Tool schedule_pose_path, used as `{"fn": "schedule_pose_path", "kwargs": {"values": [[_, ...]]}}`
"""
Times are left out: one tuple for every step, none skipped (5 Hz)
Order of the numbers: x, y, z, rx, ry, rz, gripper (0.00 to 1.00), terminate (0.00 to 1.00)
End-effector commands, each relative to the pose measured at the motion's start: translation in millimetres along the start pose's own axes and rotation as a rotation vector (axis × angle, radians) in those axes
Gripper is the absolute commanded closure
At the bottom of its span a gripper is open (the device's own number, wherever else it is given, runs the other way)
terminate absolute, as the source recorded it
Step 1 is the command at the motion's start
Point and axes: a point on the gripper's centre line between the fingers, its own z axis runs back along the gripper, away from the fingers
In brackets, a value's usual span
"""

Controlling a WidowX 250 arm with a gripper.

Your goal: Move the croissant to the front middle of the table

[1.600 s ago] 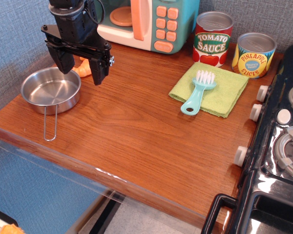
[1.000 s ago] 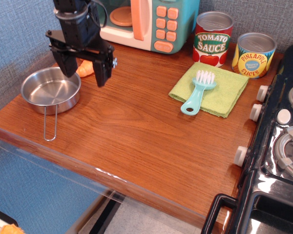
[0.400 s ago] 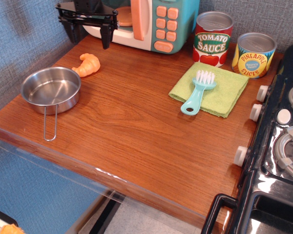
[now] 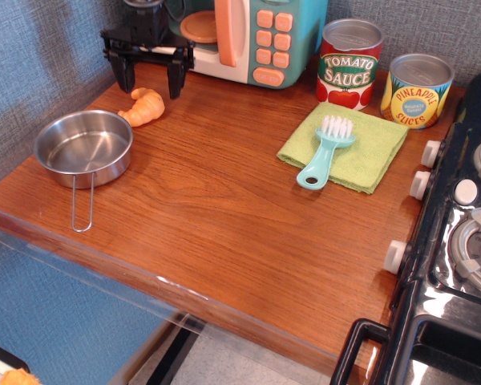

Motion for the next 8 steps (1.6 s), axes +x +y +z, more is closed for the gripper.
{"fn": "schedule_pose_path", "kwargs": {"values": [[0,2,5,0.018,-0.015,-0.01,0.0,0.0],[-6,2,-4,0.012,-0.003,-0.014,1.0,0.0],[-12,1,-6,0.011,0.003,-0.027,1.0,0.0],[-17,2,-8,0.006,0.006,-0.028,1.0,0.0],[-3,1,18,-0.04,-0.061,-0.021,1.0,0.0],[21,-6,50,-0.084,-0.158,-0.021,1.0,0.0],[31,-20,74,-0.161,-0.195,-0.017,1.0,0.0],[4,-40,104,-0.221,-0.233,-0.081,1.0,0.0]]}}
